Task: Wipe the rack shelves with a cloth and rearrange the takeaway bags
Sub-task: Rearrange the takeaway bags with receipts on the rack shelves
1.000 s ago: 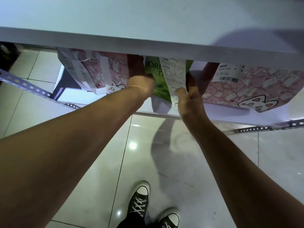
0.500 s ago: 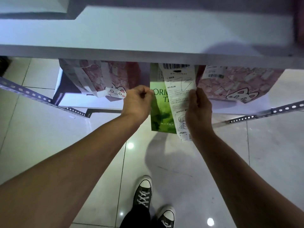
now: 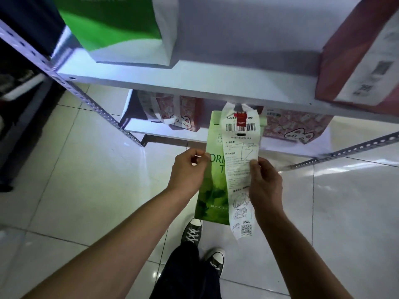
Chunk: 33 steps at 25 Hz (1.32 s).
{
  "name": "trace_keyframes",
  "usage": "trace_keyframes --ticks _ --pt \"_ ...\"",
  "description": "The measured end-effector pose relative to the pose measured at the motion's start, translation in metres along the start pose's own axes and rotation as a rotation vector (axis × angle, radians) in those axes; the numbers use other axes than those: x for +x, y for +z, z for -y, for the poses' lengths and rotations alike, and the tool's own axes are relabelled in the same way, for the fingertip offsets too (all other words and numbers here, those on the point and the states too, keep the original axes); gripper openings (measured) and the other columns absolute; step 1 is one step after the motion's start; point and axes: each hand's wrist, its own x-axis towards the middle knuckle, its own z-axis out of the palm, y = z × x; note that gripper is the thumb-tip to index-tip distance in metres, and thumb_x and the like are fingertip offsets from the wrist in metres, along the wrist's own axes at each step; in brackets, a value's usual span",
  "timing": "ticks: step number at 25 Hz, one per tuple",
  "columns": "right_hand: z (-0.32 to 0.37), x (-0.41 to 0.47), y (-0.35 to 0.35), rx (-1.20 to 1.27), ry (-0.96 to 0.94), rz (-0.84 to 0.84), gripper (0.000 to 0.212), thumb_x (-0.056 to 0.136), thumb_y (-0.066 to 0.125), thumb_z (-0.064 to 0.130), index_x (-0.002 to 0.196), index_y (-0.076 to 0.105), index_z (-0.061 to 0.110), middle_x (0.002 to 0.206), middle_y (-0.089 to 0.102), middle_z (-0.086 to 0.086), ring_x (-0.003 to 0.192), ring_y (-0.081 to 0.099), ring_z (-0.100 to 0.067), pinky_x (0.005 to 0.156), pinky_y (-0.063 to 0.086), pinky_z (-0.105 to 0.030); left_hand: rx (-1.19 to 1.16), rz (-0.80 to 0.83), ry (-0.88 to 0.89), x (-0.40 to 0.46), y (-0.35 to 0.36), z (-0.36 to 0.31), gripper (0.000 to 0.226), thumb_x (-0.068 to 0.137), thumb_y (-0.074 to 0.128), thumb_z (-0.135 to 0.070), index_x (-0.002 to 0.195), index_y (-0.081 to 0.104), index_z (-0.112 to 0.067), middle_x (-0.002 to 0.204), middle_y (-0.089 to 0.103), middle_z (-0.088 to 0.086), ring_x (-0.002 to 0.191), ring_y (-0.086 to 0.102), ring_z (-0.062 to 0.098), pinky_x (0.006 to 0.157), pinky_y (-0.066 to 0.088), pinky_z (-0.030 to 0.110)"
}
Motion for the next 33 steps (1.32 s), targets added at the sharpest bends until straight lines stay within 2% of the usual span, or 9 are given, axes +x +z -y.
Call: trace_keyframes --ticks 3,9,15,18,21,24,28,31,33 --pt "0.041 -0.036 -0.009 -0.038 -0.068 0.017 0.022 0.103 0.053 0.024 0.091 0.069 0.029 0.079 0.075 0.008 0.063 0.069 -0.01 0.057 0.059 -0.035 -0.039 -0.041 0.045 -0.045 -0.026 -0.027 0.013 0.097 0.063 -0.028 0.094 0.073 -0.02 0.095 0.074 0.003 0.087 0.069 0.024 0.085 0.058 0.045" --pt "0.112 -0.086 0.003 -0.003 -0.15 0.111 0.024 0.1 0.056 0.016 0.09 0.068 0.035 0.078 0.074 0.017 0.064 0.069 0.004 0.047 0.048 -0.01 -0.133 -0.153 0.104 -0.103 -0.083 -0.067 0.015 0.098 0.062 -0.027 0.087 0.071 -0.026 0.086 0.072 -0.011 0.081 0.066 0.009 0.079 0.057 0.033" --pt "0.151 -0.117 0.046 0.037 -0.134 0.177 0.021 0.095 0.062 0.009 0.092 0.07 0.029 0.08 0.077 0.013 0.069 0.074 -0.005 0.052 0.053 -0.014 -0.154 -0.134 0.171 -0.118 -0.143 -0.086 0.015 0.1 0.058 -0.026 0.092 0.069 -0.03 0.094 0.073 -0.019 0.084 0.064 0.002 0.073 0.053 0.02" --pt "0.167 -0.125 0.067 0.046 -0.099 0.181 0.02 0.093 0.065 0.005 0.091 0.069 0.025 0.082 0.077 0.01 0.07 0.074 -0.007 0.054 0.057 -0.018 -0.175 -0.151 0.163 -0.117 -0.167 -0.092 0.016 0.1 0.059 -0.027 0.092 0.071 -0.032 0.095 0.074 -0.019 0.085 0.066 0.004 0.079 0.058 0.03" --pt "0.181 -0.131 0.09 0.021 -0.114 0.189 0.019 0.091 0.067 0.0 0.093 0.069 0.019 0.087 0.079 0.003 0.073 0.076 -0.015 0.061 0.062 -0.032 -0.24 -0.176 0.149 -0.107 -0.191 -0.101 0.018 0.098 0.062 -0.03 0.086 0.075 -0.032 0.087 0.076 -0.015 0.076 0.069 0.002 0.077 0.061 0.035" --pt "0.193 -0.133 0.113 -0.018 -0.142 0.208 0.019 0.09 0.066 0.001 0.097 0.069 0.018 0.089 0.079 0.003 0.075 0.077 -0.015 0.061 0.062 -0.033 -0.309 -0.16 0.158 -0.094 -0.214 -0.11 0.017 0.097 0.064 -0.028 0.084 0.076 -0.03 0.08 0.075 -0.008 0.07 0.07 0.007 0.07 0.062 0.032" --pt "0.204 -0.128 0.149 -0.111 -0.144 0.229 0.025 0.087 0.067 0.004 0.086 0.067 0.029 0.083 0.076 0.017 0.075 0.075 -0.007 0.063 0.062 -0.029 -0.334 -0.224 0.16 -0.071 -0.24 -0.11 0.016 0.097 0.065 -0.024 0.086 0.077 -0.023 0.08 0.076 -0.006 0.069 0.069 0.007 0.06 0.056 0.022" --pt "0.205 -0.117 0.171 -0.144 -0.162 0.256 0.019 0.086 0.066 0.004 0.092 0.068 0.022 0.089 0.077 0.011 0.079 0.075 -0.009 0.068 0.063 -0.034 -0.373 -0.224 0.118 -0.053 -0.252 -0.108 0.016 0.096 0.065 -0.026 0.091 0.078 -0.018 0.087 0.078 0.001 0.076 0.072 0.015 0.071 0.062 0.035" --pt "0.206 -0.11 0.178 -0.159 -0.176 0.278 0.02 0.086 0.066 0.004 0.097 0.068 0.021 0.086 0.075 0.015 0.078 0.074 -0.004 0.069 0.063 -0.031 -0.407 -0.208 0.099 -0.043 -0.258 -0.106 0.018 0.096 0.065 -0.026 0.094 0.078 -0.015 0.09 0.079 0.006 0.077 0.072 0.018 0.076 0.061 0.039"
